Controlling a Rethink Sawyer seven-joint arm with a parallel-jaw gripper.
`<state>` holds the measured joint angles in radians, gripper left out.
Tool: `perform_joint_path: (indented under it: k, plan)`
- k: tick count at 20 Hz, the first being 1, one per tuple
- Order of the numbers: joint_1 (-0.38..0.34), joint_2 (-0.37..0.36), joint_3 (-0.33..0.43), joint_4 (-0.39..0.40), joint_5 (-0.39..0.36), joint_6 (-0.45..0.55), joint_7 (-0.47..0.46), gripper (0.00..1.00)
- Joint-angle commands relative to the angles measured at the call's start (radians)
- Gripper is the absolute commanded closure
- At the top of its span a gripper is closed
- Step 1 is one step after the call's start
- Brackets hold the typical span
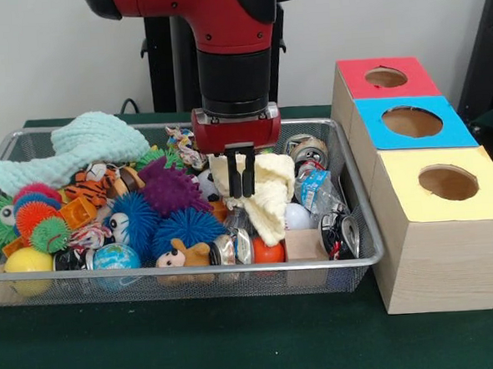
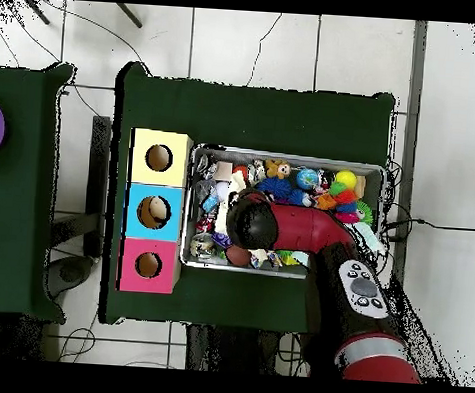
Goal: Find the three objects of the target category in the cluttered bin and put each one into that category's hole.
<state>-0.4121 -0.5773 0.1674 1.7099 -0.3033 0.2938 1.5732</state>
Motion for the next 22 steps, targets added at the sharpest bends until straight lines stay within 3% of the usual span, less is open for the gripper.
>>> perform_joint_path:
  k: [1,9,22]
  plan:
    - [-0.028,0.058,0.039,-0.013,0.015,-0.013,0.116,1.00]
    - [-0.075,0.130,0.028,-0.106,-0.001,0.012,0.071,1.00]
    - [-0.089,0.073,0.050,-0.108,0.029,0.095,0.069,1.00]
